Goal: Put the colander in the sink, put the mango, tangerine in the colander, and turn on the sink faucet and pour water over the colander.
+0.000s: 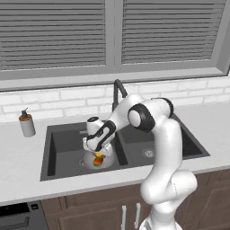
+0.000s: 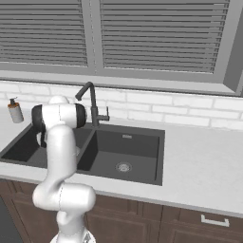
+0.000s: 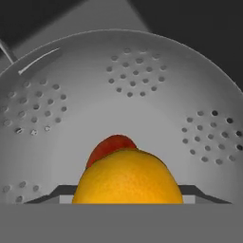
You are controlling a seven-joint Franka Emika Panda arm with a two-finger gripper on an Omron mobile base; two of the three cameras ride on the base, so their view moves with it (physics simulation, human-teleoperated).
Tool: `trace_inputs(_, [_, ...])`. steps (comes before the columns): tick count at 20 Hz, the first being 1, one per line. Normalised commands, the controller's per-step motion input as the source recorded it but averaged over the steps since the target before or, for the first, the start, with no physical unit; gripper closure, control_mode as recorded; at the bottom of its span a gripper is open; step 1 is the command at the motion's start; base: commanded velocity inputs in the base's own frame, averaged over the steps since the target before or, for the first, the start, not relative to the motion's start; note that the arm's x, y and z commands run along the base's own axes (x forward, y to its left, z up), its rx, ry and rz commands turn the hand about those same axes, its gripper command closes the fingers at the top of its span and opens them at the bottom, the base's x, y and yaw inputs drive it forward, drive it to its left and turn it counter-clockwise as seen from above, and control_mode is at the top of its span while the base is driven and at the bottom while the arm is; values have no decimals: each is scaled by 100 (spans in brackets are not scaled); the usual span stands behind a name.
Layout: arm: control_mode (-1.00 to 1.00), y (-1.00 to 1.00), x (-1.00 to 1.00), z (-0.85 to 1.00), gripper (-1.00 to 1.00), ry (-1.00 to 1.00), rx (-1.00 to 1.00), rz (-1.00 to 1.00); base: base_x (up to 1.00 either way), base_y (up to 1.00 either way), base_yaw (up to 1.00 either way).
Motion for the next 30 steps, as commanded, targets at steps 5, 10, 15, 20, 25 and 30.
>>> trace_inputs(5, [-100, 0, 1, -24, 100, 0, 0, -2, 0, 0, 0])
trace_inputs(10, [-100, -1, 0, -1, -100, 0, 0, 0, 0, 0, 0])
trace_inputs(15, [-100, -25, -20, 13, -100, 0, 0, 0, 0, 0, 0])
trace_inputs(20, [-100, -15, -20, 64, -100, 0, 2, 0, 0, 0, 0])
trace_inputs(25, [-100, 0, -13, 90, -100, -1, 3, 0, 0, 0, 0])
trace_inputs(30, [-100, 0, -73, 100, -100, -10, 5, 0, 0, 0, 0])
